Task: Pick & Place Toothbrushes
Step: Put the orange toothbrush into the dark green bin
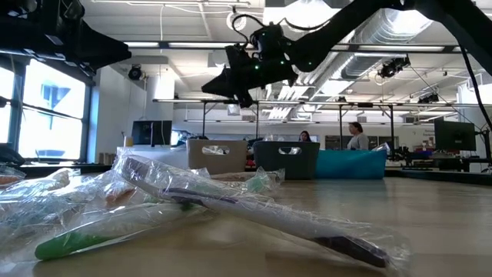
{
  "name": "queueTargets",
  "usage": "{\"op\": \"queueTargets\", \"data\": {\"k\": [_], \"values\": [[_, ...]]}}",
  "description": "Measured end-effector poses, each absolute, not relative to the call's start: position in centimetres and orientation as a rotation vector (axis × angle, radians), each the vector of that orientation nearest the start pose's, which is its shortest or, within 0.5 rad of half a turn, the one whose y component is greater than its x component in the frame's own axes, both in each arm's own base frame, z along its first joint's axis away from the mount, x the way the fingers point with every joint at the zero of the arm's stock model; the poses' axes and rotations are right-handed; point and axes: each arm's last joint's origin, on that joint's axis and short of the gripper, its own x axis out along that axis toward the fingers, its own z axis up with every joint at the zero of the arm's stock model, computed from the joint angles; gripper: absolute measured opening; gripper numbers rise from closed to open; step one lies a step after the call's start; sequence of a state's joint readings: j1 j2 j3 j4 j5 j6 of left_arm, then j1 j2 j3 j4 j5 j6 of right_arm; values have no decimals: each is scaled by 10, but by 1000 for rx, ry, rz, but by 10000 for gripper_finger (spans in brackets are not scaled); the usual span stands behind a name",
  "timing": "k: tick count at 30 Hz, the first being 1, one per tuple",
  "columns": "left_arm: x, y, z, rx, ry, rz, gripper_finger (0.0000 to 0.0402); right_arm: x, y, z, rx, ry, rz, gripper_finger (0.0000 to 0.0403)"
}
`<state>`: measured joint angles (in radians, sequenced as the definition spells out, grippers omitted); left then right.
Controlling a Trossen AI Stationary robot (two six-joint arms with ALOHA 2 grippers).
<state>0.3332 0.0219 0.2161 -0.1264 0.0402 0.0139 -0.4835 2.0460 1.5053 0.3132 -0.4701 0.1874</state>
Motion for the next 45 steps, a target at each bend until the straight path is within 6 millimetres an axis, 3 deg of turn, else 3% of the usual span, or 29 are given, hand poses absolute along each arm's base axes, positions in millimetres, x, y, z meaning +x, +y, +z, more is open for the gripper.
{"op": "queueTargets", "data": {"k": [11, 25, 32, 38, 45], "values": [[77, 26, 222, 26, -61, 293, 150, 439, -155, 251, 150, 284, -61, 2], [77, 26, 222, 25, -61, 294, 150, 419, -92, 264, 1, 634, -230, 2], [77, 26, 222, 25, -61, 293, 150, 408, -70, 261, -28, 788, -286, 2], [77, 26, 221, 25, -59, 293, 150, 405, -52, 256, 9, 856, -186, 2], [77, 26, 221, 24, -51, 293, 150, 394, -43, 247, 17, 995, -298, 2]]}}
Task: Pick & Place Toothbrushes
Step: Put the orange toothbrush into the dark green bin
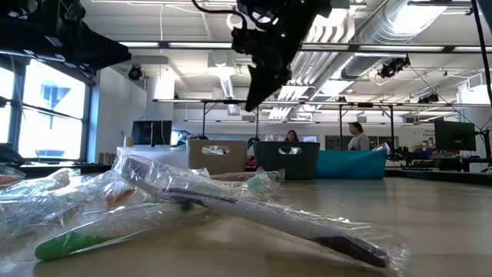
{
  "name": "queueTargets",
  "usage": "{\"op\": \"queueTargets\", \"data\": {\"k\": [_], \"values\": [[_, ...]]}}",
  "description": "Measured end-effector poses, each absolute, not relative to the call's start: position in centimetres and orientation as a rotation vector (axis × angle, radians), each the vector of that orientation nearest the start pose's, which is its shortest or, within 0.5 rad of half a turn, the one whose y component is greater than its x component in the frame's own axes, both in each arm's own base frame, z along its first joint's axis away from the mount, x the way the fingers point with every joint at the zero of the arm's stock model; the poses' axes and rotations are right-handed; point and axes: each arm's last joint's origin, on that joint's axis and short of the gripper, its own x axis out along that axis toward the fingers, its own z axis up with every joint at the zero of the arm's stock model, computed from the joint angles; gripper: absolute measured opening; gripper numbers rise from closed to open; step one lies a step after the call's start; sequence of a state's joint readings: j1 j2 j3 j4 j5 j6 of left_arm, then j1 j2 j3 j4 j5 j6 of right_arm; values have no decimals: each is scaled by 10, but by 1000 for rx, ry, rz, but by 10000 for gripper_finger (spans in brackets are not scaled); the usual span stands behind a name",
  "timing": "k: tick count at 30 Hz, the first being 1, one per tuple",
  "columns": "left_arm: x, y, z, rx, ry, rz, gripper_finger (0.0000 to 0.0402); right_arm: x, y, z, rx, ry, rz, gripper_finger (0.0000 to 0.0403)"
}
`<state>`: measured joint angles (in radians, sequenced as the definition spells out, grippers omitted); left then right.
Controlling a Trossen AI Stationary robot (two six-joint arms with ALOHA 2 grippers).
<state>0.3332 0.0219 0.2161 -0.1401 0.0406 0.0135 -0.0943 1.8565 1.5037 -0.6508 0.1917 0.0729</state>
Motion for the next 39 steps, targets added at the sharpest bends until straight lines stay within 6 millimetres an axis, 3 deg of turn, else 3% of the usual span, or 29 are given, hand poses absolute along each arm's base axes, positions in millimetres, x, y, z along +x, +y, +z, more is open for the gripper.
{"op": "queueTargets", "data": {"k": [9, 19, 26, 39], "values": [[77, 26, 220, 21, -40, 294, 150, 362, -27, 210, 85, 985, -329, 2], [77, 26, 220, 26, -39, 301, 150, 315, -35, 169, 106, 708, -341, 2], [77, 26, 219, 27, -38, 301, 150, 311, -46, 162, 120, 681, -372, 2], [77, 26, 219, 29, -38, 303, 150, 313, -46, 166, 122, 639, -365, 2]]}}
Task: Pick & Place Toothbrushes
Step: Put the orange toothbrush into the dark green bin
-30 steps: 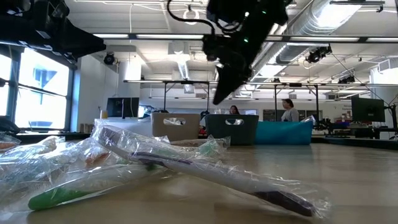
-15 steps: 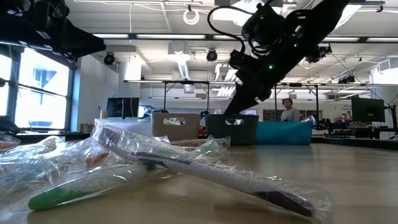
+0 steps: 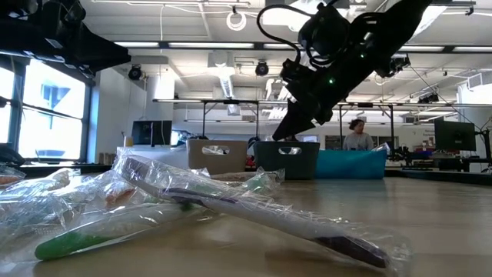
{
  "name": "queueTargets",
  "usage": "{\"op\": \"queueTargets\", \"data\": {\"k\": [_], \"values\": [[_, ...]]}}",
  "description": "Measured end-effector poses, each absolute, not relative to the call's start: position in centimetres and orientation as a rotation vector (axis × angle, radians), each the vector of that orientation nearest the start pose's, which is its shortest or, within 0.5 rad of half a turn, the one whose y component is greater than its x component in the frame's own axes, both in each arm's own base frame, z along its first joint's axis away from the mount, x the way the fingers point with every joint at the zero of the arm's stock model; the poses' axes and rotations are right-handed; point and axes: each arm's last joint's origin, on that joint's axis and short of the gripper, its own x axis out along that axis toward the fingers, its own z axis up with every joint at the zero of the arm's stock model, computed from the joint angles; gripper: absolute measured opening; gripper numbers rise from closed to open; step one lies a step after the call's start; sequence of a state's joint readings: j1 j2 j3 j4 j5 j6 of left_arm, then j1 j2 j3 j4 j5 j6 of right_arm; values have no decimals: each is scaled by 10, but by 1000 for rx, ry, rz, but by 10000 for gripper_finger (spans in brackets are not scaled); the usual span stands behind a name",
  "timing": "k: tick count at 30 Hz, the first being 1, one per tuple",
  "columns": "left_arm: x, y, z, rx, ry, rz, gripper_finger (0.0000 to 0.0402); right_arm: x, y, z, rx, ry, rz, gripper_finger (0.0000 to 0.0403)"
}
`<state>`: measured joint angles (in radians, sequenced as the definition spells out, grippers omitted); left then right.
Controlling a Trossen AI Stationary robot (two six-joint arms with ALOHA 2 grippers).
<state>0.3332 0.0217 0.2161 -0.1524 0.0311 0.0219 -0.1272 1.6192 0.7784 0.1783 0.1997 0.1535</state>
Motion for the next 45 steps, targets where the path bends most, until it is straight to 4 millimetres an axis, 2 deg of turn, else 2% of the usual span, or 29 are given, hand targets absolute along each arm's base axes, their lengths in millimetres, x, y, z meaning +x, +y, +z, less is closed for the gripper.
{"op": "queueTargets", "data": {"k": [45], "values": [[77, 26, 218, 86, -14, 301, 150, 316, -45, 169, 124, 596, -360, 2]]}}
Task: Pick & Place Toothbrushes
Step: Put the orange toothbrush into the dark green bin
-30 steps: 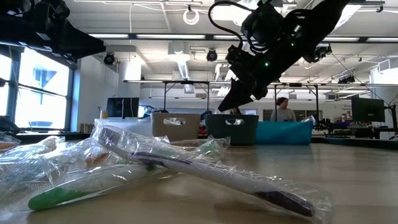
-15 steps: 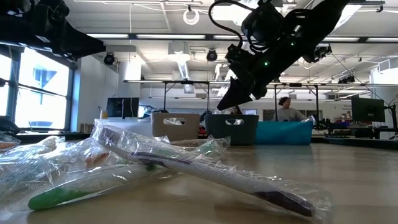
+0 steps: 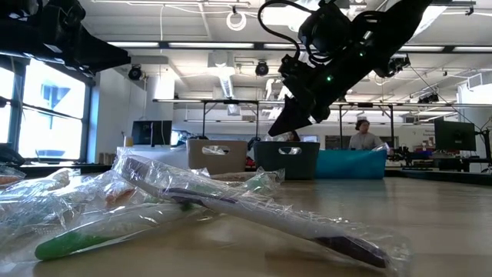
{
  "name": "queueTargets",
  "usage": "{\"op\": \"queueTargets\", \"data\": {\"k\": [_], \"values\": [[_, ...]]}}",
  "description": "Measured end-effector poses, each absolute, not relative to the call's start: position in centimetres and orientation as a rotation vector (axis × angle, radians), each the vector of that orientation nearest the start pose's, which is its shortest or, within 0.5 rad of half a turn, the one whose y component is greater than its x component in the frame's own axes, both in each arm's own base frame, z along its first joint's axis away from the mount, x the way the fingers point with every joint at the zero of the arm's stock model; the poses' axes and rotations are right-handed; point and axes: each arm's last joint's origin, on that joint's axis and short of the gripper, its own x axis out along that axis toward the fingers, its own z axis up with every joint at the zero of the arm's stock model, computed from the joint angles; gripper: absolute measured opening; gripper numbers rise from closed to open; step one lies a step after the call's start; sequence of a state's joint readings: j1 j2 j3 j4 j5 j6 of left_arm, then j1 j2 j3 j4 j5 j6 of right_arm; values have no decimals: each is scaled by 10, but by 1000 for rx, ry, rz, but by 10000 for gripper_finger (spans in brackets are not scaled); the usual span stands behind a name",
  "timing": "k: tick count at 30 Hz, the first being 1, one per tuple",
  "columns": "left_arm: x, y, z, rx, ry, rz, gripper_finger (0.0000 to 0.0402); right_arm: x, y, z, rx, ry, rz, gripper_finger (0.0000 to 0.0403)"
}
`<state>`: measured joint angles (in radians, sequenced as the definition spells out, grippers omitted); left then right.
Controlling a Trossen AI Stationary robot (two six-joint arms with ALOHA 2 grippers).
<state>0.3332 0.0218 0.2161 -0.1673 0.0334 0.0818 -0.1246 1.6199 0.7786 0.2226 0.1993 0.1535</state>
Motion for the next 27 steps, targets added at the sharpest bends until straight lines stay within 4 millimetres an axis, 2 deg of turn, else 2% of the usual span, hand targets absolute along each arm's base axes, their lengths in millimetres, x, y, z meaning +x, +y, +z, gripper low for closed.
{"op": "queueTargets", "data": {"k": [27], "values": [[77, 26, 218, 86, -15, 302, 150, 318, -46, 171, 130, 559, -364, 2]]}}
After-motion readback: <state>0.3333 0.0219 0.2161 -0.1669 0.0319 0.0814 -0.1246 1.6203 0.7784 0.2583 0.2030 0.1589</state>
